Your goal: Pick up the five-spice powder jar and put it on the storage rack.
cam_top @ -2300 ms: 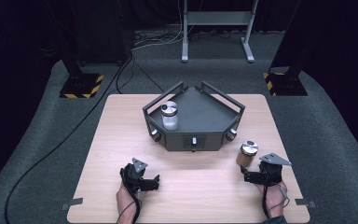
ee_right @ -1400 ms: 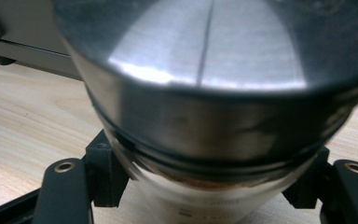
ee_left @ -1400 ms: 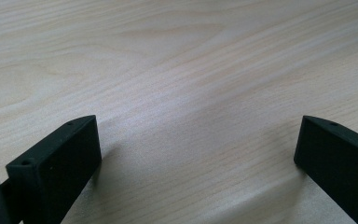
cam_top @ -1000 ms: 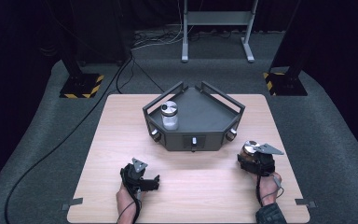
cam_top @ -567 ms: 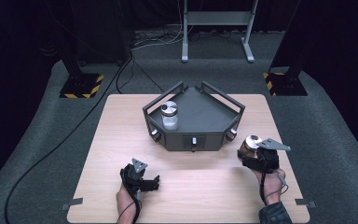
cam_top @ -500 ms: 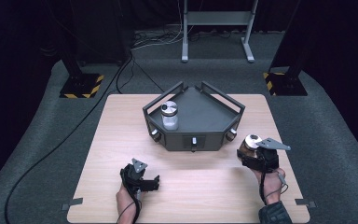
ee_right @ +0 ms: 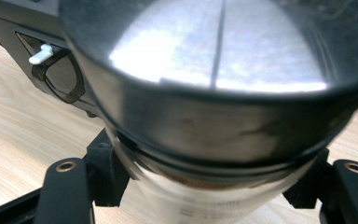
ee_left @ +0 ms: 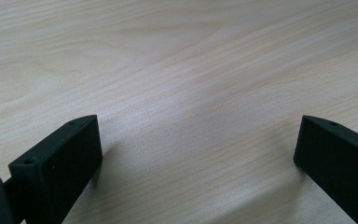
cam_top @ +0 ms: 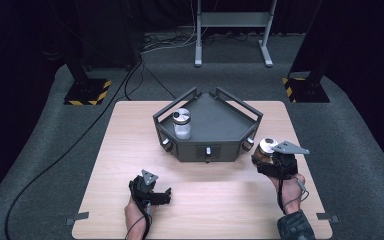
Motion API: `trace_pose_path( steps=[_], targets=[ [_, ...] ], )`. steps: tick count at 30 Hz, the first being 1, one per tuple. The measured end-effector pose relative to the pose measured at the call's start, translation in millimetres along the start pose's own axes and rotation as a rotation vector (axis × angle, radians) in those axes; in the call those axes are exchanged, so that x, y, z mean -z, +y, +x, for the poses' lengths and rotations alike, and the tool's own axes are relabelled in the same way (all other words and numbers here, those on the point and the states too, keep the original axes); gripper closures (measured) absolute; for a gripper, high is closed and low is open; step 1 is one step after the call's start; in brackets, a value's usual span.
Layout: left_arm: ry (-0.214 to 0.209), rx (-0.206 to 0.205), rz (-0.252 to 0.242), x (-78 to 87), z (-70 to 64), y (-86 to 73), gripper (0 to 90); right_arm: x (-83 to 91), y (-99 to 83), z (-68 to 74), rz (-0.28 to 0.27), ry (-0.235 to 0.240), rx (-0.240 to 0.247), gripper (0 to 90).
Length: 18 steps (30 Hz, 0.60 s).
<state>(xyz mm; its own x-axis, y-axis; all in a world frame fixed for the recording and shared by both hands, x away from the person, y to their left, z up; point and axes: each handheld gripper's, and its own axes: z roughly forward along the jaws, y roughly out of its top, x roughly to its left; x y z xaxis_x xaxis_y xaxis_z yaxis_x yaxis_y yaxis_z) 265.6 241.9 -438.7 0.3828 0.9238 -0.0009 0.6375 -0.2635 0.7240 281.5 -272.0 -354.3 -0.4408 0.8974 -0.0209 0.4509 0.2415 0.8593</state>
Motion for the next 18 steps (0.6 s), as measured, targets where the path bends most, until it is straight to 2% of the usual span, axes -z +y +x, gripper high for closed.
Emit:
trace_pose_path(
  steps=[18],
  targets=[
    [-0.001,-0.003,0.0,0.1,0.2,0.0,0.8,-9.0,16.1,0.5,-0.002,0.017,0.01,30.5]
  ],
)
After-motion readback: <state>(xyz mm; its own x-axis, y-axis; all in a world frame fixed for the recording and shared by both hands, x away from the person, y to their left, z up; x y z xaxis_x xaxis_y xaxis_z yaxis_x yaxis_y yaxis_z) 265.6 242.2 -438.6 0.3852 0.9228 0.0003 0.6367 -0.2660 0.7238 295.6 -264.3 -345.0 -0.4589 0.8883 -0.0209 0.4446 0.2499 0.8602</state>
